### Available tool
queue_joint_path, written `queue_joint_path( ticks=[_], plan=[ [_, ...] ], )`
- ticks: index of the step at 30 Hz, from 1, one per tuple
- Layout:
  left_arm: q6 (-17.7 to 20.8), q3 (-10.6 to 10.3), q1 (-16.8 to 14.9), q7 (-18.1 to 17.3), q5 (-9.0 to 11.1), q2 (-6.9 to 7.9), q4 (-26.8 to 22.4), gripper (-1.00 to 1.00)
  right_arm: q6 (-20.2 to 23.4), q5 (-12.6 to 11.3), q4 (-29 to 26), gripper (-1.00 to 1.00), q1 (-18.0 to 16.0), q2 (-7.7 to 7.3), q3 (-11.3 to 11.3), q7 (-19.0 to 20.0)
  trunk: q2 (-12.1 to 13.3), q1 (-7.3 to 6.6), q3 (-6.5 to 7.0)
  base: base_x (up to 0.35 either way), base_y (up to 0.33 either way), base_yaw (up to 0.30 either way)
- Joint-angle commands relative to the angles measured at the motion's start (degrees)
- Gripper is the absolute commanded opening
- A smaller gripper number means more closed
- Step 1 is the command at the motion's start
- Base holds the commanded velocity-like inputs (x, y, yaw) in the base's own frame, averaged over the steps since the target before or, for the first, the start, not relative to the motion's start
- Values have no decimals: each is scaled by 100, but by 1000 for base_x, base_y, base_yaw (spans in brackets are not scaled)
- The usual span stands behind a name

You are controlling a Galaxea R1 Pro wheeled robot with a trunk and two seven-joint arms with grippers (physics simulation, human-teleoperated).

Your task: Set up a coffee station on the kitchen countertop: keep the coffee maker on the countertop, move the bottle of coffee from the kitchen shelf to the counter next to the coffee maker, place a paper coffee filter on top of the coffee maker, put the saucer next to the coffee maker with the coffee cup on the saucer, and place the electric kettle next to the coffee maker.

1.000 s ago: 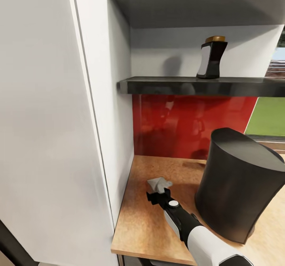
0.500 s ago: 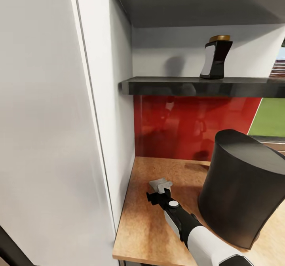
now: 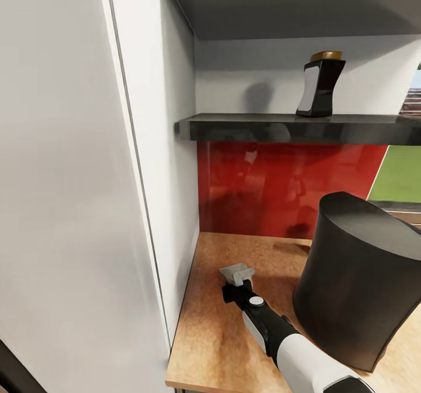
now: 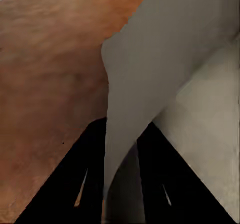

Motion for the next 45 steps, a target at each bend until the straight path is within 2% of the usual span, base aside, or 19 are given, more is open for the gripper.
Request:
queue_joint_path(
  ticks=[1,23,25,32,38,41,45],
  plan=[
    [-23,-2,-1,3,32,0,2,100,0,-14,6,-100,-4,0,2,1,-11,4,-12,0,0,0],
    [-23,-5,-1,0,32,0,4,100,0,-22,-2,-100,-4,0,2,1,-11,4,-12,0,0,0],
    [-33,3,7,0,32,15,5,100,8,-30,-291,-100,-4,0,-4,1,-11,4,-12,0,0,0],
    [-46,3,32,0,26,21,2,100,22,-39,-778,-100,-4,0,-7,1,-11,4,-12,0,0,0],
    [-53,3,33,0,23,17,2,100,53,-40,-1022,-100,-4,0,-4,-6,-11,4,-12,0,0,0],
    [-78,3,34,17,23,-4,-4,100,95,-36,-1717,-100,-4,0,6,-21,-11,4,-12,0,0,0],
    [-69,-5,34,18,18,-3,-6,100,394,-29,-1930,-100,-4,0,-1,-13,-11,4,-12,0,0,0]
  ],
)
